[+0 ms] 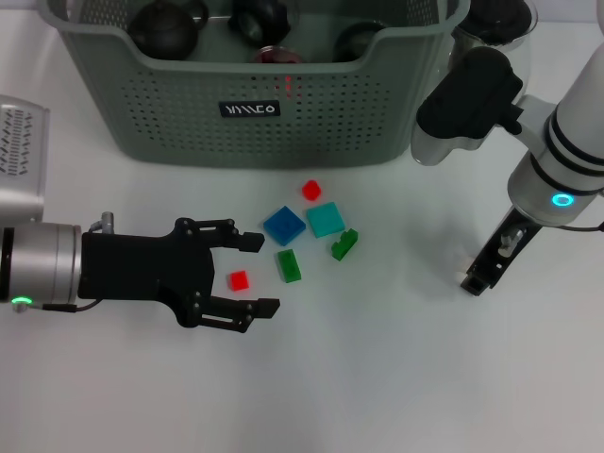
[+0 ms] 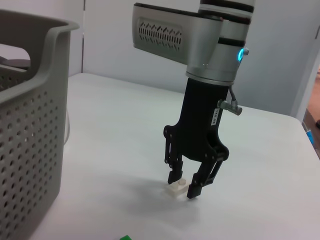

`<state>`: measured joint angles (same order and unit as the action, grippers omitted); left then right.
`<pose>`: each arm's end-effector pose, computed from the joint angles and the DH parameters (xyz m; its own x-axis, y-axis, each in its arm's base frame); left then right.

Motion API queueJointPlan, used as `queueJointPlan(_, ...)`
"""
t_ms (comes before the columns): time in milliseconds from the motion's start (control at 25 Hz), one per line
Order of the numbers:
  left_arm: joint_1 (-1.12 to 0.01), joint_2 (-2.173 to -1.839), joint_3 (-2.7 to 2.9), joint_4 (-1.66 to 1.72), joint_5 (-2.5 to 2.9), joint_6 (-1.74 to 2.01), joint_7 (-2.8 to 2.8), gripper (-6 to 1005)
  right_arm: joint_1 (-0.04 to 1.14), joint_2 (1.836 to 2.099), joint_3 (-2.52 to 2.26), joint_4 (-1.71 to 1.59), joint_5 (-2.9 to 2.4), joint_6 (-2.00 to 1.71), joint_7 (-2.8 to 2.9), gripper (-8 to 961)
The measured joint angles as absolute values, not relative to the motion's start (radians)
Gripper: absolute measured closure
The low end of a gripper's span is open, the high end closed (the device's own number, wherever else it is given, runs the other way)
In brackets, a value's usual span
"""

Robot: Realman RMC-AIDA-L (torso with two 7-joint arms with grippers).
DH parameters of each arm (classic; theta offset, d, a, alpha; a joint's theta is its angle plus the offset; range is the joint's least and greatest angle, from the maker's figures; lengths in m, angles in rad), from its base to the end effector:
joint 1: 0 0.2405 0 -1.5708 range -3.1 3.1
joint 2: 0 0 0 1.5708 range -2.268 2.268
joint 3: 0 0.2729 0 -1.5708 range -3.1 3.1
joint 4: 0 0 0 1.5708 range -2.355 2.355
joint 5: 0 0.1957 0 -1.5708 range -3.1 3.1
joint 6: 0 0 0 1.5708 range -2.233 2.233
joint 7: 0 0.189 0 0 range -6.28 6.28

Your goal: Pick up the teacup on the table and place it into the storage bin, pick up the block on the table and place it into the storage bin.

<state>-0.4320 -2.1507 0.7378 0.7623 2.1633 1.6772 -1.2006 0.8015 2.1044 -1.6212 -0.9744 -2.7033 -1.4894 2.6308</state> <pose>-0.2623 0.2816 -0.0780 0.9014 0.2244 0.3704 0.2685 -0.9607 -0.0712 0.2357 0.3507 -0.1026 0.6142 -0.5877 0.5266 -0.4270 -0.8087 -0.4045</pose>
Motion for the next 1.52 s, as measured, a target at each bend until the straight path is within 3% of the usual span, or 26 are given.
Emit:
queueJointPlan(160,-0.432,-2.151,0.738,0.762,2.162,1.680,-1.201,152,0.796,2.105,-1.622,-0.977,-2.705,-1.485,2.629,407)
queueJointPlan(360,-0.433,-2.151,0.737,0.762,2.161,1.681,-1.202,152,0.790,2.102,-1.615,-0.988,-2.705,-1.475,2.633,594)
queueJointPlan(600,-0.433,-2.150,0.730,0.763,2.164,1.682,-1.207,152,0.774,2.099,-1.548,-1.080,-2.650,-1.539,2.606,752)
queueJointPlan(800,-0.427,-2.149,0.723,0.764,2.165,1.683,-1.209,152,0.794,2.094,-1.273,-1.306,-2.432,-1.735,2.553,751)
queueJointPlan(1040,-0.422,-2.149,0.722,0.767,2.166,1.684,-1.208,152,0.950,2.067,-0.986,-1.352,-2.182,-1.807,2.561,752)
queueJointPlan(1320,-0.424,-2.149,0.722,0.766,2.166,1.686,-1.208,152,1.124,2.036,-1.006,-1.131,-2.281,-1.550,2.529,751)
queueJointPlan(1520,-0.428,-2.149,0.722,0.766,2.166,1.686,-1.208,152,1.237,2.051,-1.065,-0.888,-2.459,-1.301,2.486,751)
